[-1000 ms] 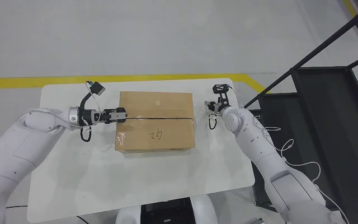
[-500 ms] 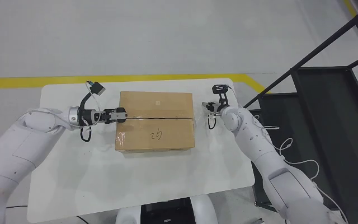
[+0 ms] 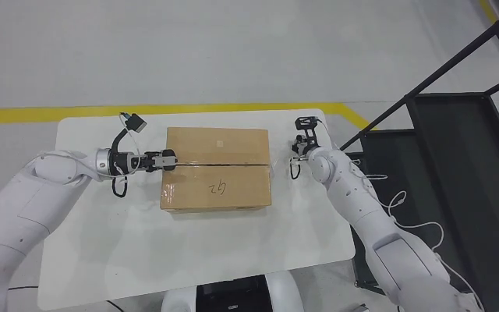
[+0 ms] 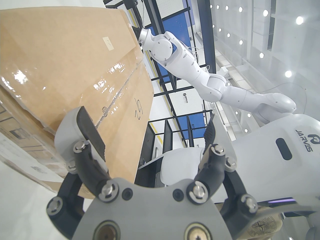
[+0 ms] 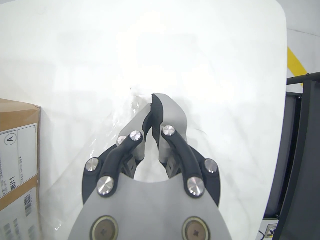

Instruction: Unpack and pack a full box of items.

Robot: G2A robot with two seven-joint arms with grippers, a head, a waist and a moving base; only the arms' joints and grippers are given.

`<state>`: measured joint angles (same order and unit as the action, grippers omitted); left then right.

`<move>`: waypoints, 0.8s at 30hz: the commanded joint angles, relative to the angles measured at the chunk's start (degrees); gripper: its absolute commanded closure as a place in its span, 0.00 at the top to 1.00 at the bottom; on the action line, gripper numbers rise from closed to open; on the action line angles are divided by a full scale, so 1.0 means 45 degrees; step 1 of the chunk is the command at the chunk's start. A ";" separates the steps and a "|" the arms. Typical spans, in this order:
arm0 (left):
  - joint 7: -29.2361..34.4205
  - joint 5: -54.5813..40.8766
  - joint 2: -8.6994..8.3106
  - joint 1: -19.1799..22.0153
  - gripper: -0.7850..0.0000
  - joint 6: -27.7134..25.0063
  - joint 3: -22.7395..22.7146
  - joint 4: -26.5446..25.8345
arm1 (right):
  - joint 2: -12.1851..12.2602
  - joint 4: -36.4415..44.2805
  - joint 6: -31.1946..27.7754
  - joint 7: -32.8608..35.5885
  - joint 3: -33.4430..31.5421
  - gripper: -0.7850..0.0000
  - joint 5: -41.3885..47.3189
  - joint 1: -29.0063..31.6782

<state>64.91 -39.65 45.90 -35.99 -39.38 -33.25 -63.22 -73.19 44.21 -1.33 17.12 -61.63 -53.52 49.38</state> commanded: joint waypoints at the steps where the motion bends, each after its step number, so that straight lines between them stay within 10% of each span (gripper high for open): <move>1: 0.0000 0.0000 0.0000 0.0000 1.00 0.0000 0.0000 0.0000 | 0.0053 0.0337 0.0061 0.0008 -0.0121 0.00 -0.0108 0.0128; 12: 0.0000 0.0000 0.0000 0.0000 1.00 0.0000 0.0000 0.0000 | 0.0760 0.3223 -0.0588 0.0450 -0.2306 0.00 0.0274 0.1682; 24: 0.0000 0.0000 0.0000 0.0000 1.00 0.0000 0.0000 0.0000 | 0.1517 0.5856 -0.4079 0.2135 -0.4463 0.00 0.0652 0.3540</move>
<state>64.91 -39.65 45.90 -35.99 -39.38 -33.25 -63.22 -66.47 70.47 -17.00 26.75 -82.20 -49.55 65.15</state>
